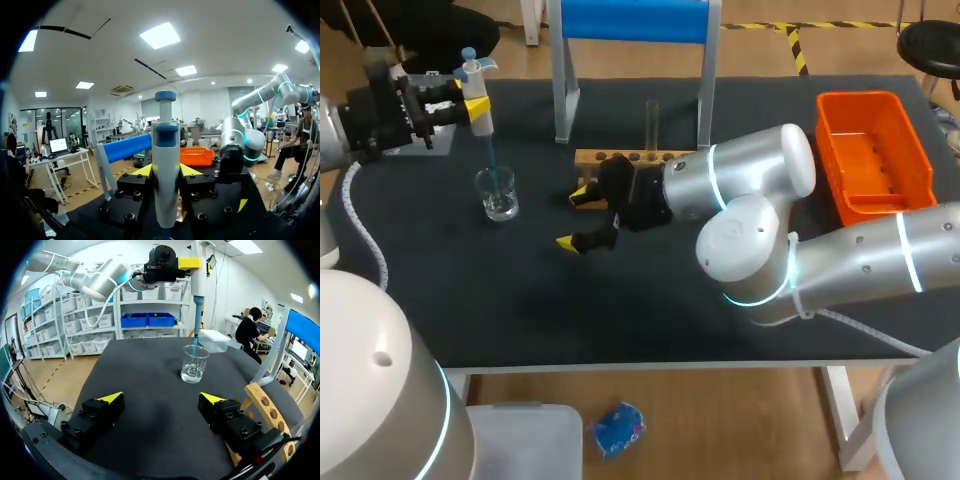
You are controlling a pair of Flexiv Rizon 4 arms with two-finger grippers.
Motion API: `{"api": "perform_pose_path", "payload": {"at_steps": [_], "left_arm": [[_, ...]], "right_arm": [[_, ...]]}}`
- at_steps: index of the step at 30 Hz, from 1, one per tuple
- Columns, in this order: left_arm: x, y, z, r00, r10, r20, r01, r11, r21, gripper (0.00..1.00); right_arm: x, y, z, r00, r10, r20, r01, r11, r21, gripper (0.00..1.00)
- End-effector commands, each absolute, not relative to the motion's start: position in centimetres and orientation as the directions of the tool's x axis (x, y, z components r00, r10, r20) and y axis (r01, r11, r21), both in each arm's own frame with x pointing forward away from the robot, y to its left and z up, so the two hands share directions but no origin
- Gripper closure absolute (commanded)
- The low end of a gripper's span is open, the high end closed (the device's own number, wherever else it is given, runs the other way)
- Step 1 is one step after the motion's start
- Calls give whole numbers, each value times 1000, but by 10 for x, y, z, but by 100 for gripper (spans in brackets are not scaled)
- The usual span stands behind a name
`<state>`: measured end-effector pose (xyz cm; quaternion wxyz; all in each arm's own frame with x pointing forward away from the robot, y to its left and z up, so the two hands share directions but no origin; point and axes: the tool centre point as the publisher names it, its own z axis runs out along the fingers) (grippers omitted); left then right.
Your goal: Invert the test tube, pick up the pipette, mount the tip to pipette, aspirate from beaker and dispense into the tube, eject the tip, return the pipette, and cap with the stopper.
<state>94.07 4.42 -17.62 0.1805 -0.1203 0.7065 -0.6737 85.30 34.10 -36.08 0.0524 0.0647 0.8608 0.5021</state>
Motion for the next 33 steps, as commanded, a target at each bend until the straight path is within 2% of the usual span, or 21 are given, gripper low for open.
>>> {"api": "perform_pose_path", "payload": {"at_steps": [1, 33], "left_arm": [[937, 44, -180, -902, -422, -89, 71, 59, -996, 100], [942, 43, -210, -892, -448, -55, 47, 30, -998, 100]], "right_arm": [[854, 349, -366, -985, 169, -28, 59, 486, 872, 0], [854, 349, -366, -985, 169, -28, 59, 486, 872, 0]]}}
